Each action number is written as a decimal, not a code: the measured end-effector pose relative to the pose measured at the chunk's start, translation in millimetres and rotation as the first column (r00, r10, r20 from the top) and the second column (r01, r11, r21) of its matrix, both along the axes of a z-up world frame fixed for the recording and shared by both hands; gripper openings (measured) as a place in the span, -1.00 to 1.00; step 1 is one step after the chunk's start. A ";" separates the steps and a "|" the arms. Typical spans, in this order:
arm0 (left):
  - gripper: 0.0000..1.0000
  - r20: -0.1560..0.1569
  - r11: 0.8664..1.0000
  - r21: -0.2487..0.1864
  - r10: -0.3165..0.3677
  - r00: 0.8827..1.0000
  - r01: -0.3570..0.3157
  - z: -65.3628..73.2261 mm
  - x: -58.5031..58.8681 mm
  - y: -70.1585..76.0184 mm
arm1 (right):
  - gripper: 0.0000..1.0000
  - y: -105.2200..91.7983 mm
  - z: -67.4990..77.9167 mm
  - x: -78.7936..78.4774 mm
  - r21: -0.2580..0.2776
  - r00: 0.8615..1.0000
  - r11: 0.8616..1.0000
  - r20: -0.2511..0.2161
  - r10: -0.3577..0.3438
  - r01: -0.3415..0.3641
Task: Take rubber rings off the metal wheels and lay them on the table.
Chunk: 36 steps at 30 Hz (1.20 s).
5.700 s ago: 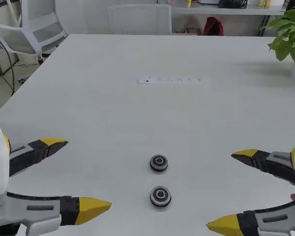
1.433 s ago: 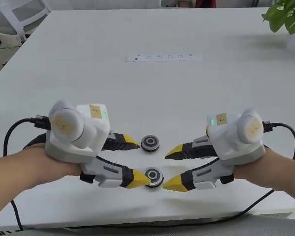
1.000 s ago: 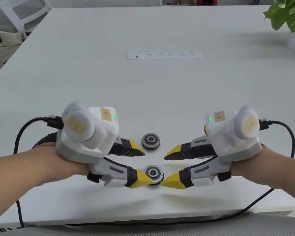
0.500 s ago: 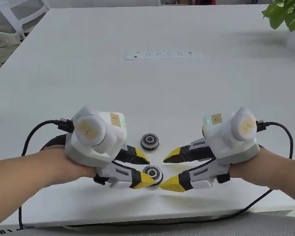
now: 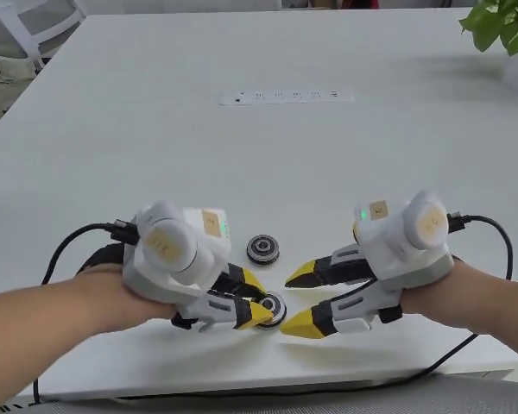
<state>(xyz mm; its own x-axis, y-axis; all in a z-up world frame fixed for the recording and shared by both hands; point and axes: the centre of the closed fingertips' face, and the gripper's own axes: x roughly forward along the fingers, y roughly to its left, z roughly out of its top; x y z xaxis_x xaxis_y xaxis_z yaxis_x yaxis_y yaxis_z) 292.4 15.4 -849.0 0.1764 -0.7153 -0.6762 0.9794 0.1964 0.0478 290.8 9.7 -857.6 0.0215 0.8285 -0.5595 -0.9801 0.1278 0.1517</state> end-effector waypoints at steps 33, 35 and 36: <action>-0.74 0.000 0.998 -0.040 0.056 0.998 -0.056 -1.8 3.7 -3.5 | -0.61 1.2 -7.3 -3.2 -0.006 0.999 1.000 -0.048 -0.024 0.024; -0.74 0.000 0.998 -0.042 0.057 0.998 -0.057 -1.8 3.2 -3.6 | -0.66 -0.3 -7.9 -3.7 -0.012 0.998 1.000 -0.053 -0.028 0.028; -0.74 0.000 0.997 -0.043 0.059 0.998 -0.059 -1.8 3.2 -3.5 | -0.69 -1.2 -8.2 -3.9 -0.014 0.998 1.000 -0.053 -0.028 0.027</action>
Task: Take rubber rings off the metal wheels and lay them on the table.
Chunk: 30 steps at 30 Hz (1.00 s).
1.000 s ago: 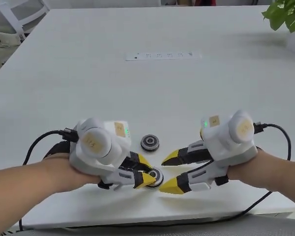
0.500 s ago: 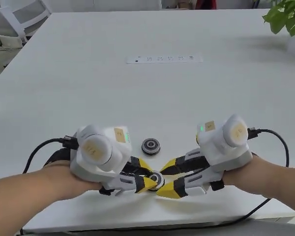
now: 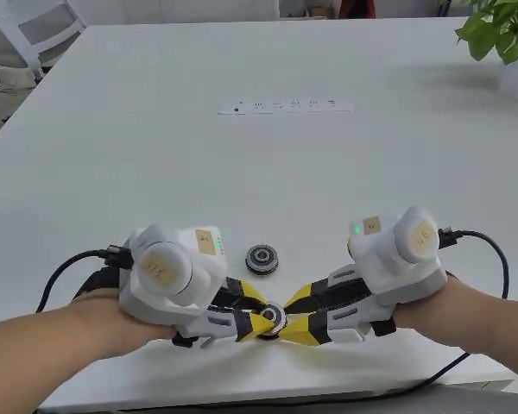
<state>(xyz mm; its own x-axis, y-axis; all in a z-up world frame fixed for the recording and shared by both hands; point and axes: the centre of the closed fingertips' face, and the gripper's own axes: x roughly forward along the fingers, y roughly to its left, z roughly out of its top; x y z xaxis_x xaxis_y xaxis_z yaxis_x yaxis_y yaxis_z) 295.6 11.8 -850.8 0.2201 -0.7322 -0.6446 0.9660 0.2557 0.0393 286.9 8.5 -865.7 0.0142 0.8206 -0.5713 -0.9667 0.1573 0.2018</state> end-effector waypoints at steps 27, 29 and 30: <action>-0.75 0.012 1.000 0.010 0.011 1.000 -0.011 -0.1 0.4 0.8 | -1.00 -9.0 4.6 8.3 0.057 0.961 0.982 -0.221 -0.164 0.180; -0.75 0.010 1.000 0.010 0.013 1.000 -0.013 -0.1 0.6 1.1 | -1.00 -9.7 8.0 11.9 0.076 0.945 0.971 -0.259 -0.200 0.226; -0.75 0.010 1.000 0.010 0.015 1.000 -0.015 -0.1 0.7 1.1 | -1.00 -10.1 8.6 12.7 0.078 0.941 0.969 -0.268 -0.205 0.234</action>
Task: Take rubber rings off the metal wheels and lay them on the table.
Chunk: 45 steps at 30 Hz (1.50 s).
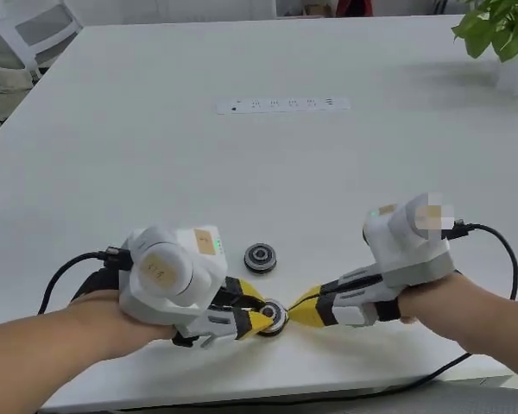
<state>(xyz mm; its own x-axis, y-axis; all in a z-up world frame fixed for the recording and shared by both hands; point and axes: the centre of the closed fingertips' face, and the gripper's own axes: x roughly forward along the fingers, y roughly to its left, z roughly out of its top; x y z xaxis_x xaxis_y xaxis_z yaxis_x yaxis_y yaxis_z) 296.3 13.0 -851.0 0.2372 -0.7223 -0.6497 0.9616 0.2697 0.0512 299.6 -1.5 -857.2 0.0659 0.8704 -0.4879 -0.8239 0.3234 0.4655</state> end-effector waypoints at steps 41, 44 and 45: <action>-0.77 0.018 0.999 0.012 0.030 0.999 -0.030 1.7 0.8 -4.4 | -1.00 10.8 13.5 -5.5 0.096 0.998 0.995 -0.068 -0.009 0.016; -0.76 0.017 0.999 0.011 0.032 0.999 -0.032 1.7 0.4 -4.2 | -1.00 9.8 12.9 -3.9 0.090 0.998 0.996 -0.060 -0.013 0.018; -0.76 0.019 0.999 0.010 0.031 0.999 -0.031 1.7 0.1 -4.1 | -1.00 9.9 12.8 -4.0 0.089 0.998 0.996 -0.057 -0.013 0.018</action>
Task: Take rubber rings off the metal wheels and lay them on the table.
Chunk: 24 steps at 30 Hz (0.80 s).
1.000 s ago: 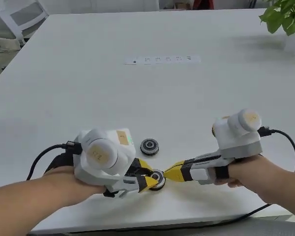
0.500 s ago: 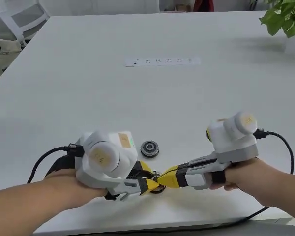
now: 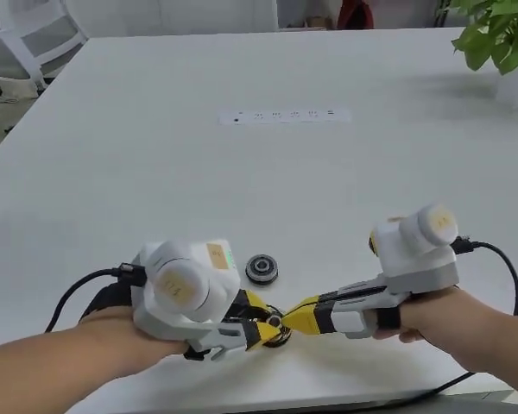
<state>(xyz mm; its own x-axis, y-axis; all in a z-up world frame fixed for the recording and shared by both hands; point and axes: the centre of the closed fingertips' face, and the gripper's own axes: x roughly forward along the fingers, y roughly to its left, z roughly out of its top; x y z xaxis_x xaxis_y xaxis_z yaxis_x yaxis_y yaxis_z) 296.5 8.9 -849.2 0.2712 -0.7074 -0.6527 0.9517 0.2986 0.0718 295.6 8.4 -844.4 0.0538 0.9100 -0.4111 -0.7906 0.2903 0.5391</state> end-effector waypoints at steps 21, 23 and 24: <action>-0.60 -0.010 1.000 -0.010 -0.012 1.000 0.012 9.6 -1.9 0.9 | -1.00 -2.7 4.7 5.8 0.018 0.999 0.999 0.009 -0.031 0.031; -0.56 -0.017 1.000 -0.018 -0.006 1.000 0.006 13.4 -1.9 1.5 | -1.00 -3.5 6.8 7.4 0.026 0.999 0.999 0.008 -0.041 0.041; -0.56 -0.015 1.000 -0.023 -0.004 1.000 0.003 15.6 -2.1 2.2 | -1.00 -3.4 8.0 7.6 0.033 0.999 0.999 0.005 -0.043 0.043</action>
<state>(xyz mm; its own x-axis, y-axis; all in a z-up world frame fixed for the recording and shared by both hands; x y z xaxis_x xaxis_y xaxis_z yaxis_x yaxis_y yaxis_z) 294.3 11.1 -833.6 0.2591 -0.7229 -0.6405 0.9536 0.2967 0.0509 303.2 4.9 -836.4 0.0957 0.9197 -0.3808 -0.7807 0.3067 0.5445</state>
